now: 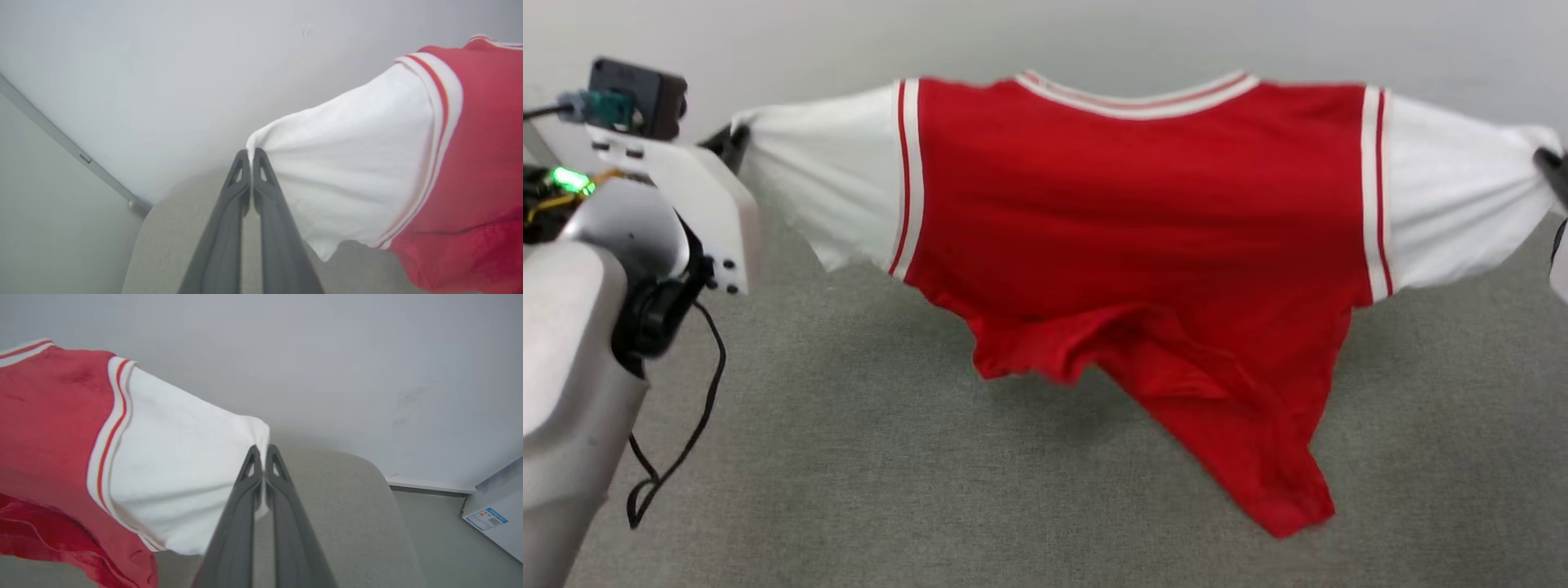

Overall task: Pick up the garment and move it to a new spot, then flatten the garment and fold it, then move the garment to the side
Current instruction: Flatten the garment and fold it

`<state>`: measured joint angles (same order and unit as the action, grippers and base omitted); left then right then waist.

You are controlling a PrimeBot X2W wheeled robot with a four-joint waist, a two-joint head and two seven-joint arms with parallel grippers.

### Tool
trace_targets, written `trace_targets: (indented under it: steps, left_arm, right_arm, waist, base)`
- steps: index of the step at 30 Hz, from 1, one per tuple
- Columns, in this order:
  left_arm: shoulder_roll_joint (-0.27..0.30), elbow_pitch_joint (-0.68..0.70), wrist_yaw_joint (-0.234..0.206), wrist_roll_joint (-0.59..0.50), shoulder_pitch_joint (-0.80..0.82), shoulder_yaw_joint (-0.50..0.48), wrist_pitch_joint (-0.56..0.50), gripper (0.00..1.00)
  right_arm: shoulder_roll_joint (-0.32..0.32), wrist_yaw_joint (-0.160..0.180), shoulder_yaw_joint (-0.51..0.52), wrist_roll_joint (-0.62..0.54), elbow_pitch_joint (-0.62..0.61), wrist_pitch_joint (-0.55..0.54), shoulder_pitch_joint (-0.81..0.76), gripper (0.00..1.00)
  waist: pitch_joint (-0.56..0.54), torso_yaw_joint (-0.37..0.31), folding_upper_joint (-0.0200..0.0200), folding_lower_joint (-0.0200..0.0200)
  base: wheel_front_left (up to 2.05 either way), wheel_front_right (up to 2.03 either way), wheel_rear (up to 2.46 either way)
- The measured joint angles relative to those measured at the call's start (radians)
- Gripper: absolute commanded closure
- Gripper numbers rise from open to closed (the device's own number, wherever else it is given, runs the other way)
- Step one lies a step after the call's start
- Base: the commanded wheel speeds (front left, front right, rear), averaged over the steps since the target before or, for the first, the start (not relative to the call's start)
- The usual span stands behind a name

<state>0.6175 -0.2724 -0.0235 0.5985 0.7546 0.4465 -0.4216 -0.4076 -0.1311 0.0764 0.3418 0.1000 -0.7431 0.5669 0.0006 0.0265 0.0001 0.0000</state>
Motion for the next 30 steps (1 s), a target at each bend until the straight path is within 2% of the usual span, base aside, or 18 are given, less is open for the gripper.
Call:
trace_targets:
  steps: [7,16,24,30]
  left_arm:
    - [-0.041,-0.084,-0.008,-0.026,0.196,-0.025,0.051,1.0]
    - [-0.095,-0.239,-0.031,-0.076,0.474,-0.063,0.191,1.0]
    - [-0.083,-0.307,-0.043,-0.13,0.715,-0.089,0.304,1.0]
    - [-0.061,-0.298,-0.039,-0.156,0.847,-0.097,0.358,1.0]
  right_arm:
    - [-0.044,0.0,-0.053,0.001,0.052,0.031,0.243,1.0]
    - [-0.063,0.0,-0.176,0.01,0.239,0.202,0.591,1.0]
    - [-0.034,0.0,-0.23,-0.019,0.377,0.408,0.874,1.0]
    - [-0.028,0.0,-0.259,-0.049,0.445,0.558,1.046,1.0]
  waist:
    - [0.014,-0.037,0.0,0.0]
    - [0.153,-0.071,0.0,0.0001]
    - [0.338,-0.103,0.0,0.0002]
    - [0.476,-0.127,0.0,0.0003]
  base:
    - [0.0,0.0,0.0]
    - [0.0,0.0,0.0]
    - [0.0,0.0,0.0]
    - [0.0,0.0,0.0]
